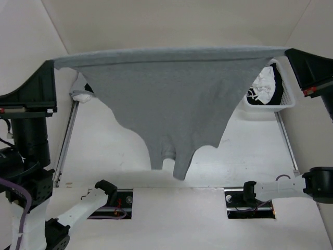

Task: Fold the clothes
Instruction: Flatten the tank top out

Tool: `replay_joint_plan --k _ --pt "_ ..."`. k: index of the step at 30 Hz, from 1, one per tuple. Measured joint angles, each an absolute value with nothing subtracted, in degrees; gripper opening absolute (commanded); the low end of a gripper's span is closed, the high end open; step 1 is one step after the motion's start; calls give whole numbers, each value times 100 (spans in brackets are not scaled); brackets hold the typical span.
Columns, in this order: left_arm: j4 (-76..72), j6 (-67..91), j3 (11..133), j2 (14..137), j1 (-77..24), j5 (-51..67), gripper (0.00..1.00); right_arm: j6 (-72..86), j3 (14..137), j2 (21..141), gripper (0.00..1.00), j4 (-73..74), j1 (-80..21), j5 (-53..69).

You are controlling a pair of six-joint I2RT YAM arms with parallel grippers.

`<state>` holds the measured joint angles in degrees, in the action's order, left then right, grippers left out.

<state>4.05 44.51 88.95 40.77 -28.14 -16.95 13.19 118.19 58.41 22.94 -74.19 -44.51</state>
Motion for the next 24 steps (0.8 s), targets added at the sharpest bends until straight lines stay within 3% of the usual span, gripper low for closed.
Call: replay_joint_plan --k 4,7,11,16,20,24 --pt "244 4333 9389 4372 -2637 -1734 0 349 12324 6257 0 2003 -7638 -4853" --pt "145 4278 9288 4617 -2510 -1806 0 58 12005 6414 0 1896 -7183 -4888" --pt "45 4261 8613 5059 -2224 -1981 0 403 11187 6573 0 1997 -5841 -4287" --pt "36 4425 7966 6165 -1492 -1933 0 1527 10685 7413 0 2200 -3522 -2438" --pt "121 4635 8156 7529 -1017 -1608 0 2091 11406 8982 0 2467 -2506 -1321" --pt "421 4755 8899 8639 -838 -1295 0 2375 13034 10543 0 3133 -2045 -679"
